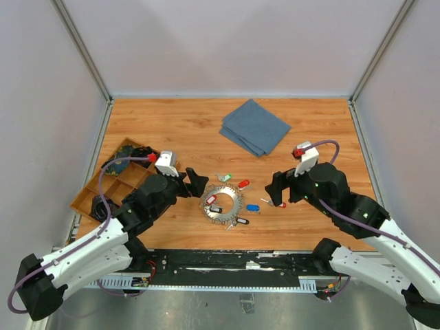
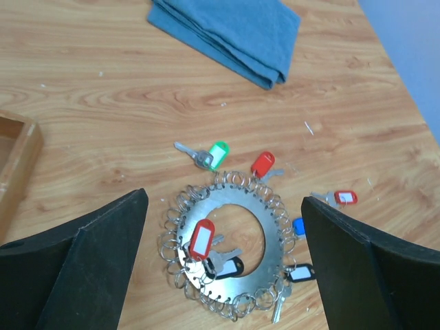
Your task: Put the keys on the keyring
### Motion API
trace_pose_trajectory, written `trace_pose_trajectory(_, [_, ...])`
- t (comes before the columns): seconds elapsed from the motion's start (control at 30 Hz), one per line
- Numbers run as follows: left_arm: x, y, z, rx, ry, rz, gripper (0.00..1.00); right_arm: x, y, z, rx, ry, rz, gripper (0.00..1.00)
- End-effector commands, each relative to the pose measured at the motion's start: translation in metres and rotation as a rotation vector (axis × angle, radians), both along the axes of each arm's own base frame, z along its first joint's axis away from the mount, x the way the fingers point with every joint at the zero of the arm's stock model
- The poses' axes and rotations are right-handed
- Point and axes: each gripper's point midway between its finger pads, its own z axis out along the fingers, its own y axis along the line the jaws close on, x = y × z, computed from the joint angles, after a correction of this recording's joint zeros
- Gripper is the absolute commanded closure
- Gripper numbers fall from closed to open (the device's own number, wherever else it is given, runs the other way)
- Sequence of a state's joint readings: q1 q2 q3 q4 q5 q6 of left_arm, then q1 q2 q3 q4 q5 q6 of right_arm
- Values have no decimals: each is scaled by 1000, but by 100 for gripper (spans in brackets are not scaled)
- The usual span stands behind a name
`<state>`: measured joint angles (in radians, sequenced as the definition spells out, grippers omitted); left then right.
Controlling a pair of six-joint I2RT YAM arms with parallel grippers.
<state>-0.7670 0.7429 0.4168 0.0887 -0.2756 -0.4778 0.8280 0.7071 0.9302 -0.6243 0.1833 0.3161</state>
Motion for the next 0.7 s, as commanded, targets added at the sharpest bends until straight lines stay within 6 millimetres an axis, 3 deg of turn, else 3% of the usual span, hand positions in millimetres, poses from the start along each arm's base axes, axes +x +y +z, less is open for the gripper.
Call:
trace_pose_trajectory(0.0, [4,23,27,36,2,105,0,6,-18,37,62,-152,-57,2])
trace_pose_trajectory(0.17, [-7,34,55,45,7,106,0,-5,-33,60,34,-253,-13,2])
trace_pose_trajectory(0.37, [-30,60,89,-27,-17,142,0,-20,-69,82,103,-338,-101,2])
trace_pose_trajectory(0.5, [-46,83,104,-77,-57,178,0,-31,-94,80,114,-349,-167,2])
trace_pose_trajectory(0.67, [-59,103,98,-87,-96,201,0,-40,-110,69,143,-368,-206,2])
